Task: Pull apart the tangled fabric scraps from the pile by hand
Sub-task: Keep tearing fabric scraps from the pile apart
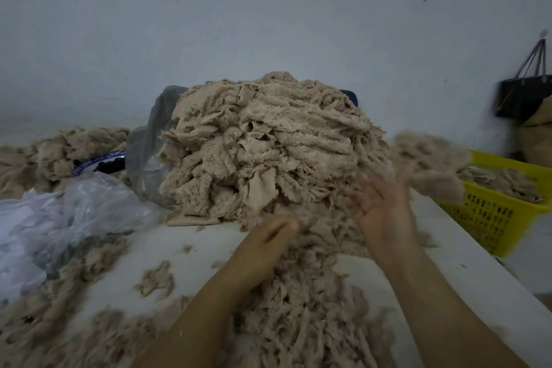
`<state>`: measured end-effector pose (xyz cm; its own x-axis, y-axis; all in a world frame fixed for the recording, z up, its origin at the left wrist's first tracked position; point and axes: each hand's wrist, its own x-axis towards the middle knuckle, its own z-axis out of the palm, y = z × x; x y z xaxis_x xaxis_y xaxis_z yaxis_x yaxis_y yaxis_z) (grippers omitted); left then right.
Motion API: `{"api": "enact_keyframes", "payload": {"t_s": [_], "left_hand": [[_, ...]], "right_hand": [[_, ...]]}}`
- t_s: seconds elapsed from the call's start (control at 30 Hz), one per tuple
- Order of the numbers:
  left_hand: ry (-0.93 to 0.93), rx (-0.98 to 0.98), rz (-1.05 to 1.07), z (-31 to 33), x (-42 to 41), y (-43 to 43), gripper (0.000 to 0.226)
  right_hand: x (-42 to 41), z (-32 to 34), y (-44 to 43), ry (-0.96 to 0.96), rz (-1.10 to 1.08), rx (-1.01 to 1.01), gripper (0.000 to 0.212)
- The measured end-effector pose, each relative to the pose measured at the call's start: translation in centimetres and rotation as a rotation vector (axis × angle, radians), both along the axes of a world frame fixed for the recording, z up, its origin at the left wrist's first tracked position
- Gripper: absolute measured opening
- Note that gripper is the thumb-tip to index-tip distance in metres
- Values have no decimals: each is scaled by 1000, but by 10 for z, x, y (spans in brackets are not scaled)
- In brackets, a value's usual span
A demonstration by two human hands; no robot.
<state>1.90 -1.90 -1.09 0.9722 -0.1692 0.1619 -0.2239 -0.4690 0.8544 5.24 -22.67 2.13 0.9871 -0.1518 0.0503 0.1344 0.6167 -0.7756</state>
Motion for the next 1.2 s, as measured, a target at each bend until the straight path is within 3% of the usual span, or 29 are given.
{"api": "enact_keyframes", "payload": {"t_s": [0.07, 0.13, 0.23, 0.3, 0.37, 0.4, 0.53, 0.6, 0.7, 0.8, 0.9, 1.0, 1.13, 1.2], "left_hand": [[-18, 167, -109, -5, -1, -4, 33], [-24, 226, -149, -9, 0, -6, 46], [-12, 236, -92, -9, 1, -3, 54], [2, 265, -48, -11, 3, 0, 52], [21, 284, -1, -12, 5, 3, 56], [30, 290, 17, -13, 7, 4, 58], [-47, 263, 51, -11, 6, 1, 51], [-85, 105, 68, -4, 3, -4, 60], [13, -221, 47, 2, 0, -10, 64], [189, -621, -2, 5, 0, -8, 44], [255, -893, 0, 13, 2, -1, 33], [283, -1002, 49, 20, 0, -1, 31], [247, -1127, 49, 30, -1, 3, 46], [268, -1109, 72, 32, -2, 1, 46]], "right_hand": [[0, -13, 6, 72, -105, -612, 49], [5, -27, 8, -1, -285, -1113, 35], [7, -30, -1, 22, -488, -1379, 29], [9, -35, -8, 196, -428, -1639, 40], [9, -41, -9, 275, -274, -1806, 36], [9, -40, -8, 223, -234, -1784, 31], [1, -30, 15, -163, -209, -1369, 24], [-7, -25, 32, -355, -169, -1301, 24], [-18, -26, 52, -528, -32, -1272, 21], [-22, -26, 61, -567, 48, -1254, 15], [-27, -25, 66, -543, 141, -1174, 14], [-26, -29, 66, -509, 146, -1166, 19], [-21, -28, 63, -427, 82, -1188, 25], [-19, -30, 59, -369, 120, -1211, 46]]}}
